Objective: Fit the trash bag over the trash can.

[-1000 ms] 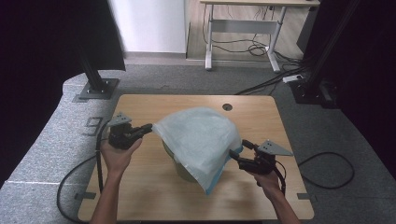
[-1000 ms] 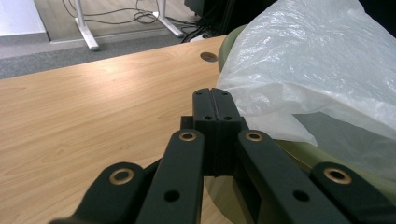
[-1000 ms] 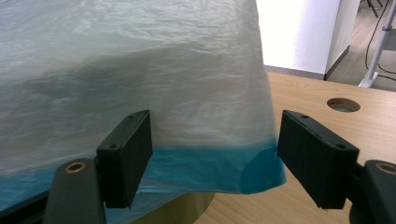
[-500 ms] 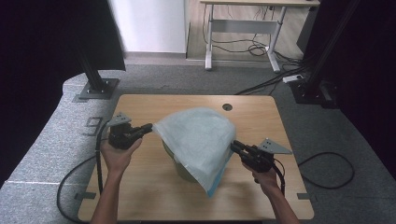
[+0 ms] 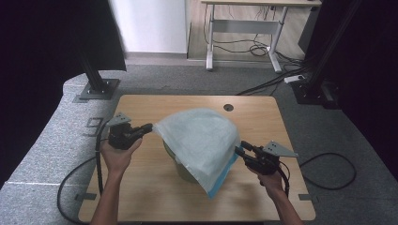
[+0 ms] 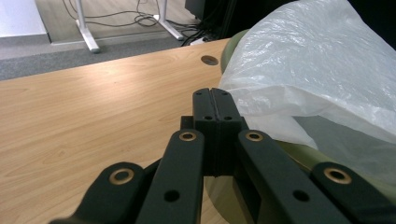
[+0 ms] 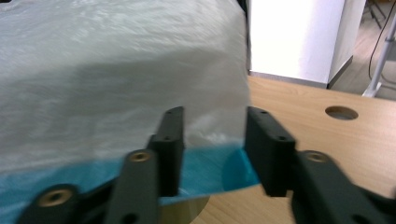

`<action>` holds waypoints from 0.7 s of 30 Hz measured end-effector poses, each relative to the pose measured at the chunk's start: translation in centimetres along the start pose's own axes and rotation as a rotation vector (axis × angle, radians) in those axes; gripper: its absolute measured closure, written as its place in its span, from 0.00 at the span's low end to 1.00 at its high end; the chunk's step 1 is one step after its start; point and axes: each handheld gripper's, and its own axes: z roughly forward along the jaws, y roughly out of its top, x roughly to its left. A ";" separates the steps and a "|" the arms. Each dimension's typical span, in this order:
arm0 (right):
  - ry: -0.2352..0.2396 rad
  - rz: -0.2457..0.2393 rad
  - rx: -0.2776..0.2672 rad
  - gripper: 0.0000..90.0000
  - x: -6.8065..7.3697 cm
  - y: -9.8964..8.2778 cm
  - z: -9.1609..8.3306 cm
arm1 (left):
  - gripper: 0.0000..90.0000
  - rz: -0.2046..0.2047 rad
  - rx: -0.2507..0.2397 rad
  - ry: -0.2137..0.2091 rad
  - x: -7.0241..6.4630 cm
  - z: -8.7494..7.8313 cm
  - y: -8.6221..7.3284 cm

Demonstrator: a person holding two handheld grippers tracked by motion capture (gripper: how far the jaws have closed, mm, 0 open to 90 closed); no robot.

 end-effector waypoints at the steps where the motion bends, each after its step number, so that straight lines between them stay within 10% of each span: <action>1: 0.003 0.006 -0.001 0.53 -0.2 -0.1 0.0 | 1.00 -0.005 0.000 0.000 0.1 0.0 0.0; 12: 0.107 0.035 0.006 0.34 -1.5 0.0 0.9 | 1.00 -0.038 0.003 0.018 1.4 0.2 0.0; 21: 0.197 0.051 -0.015 0.44 -2.0 0.5 1.7 | 1.00 -0.036 0.001 0.016 1.2 0.2 0.0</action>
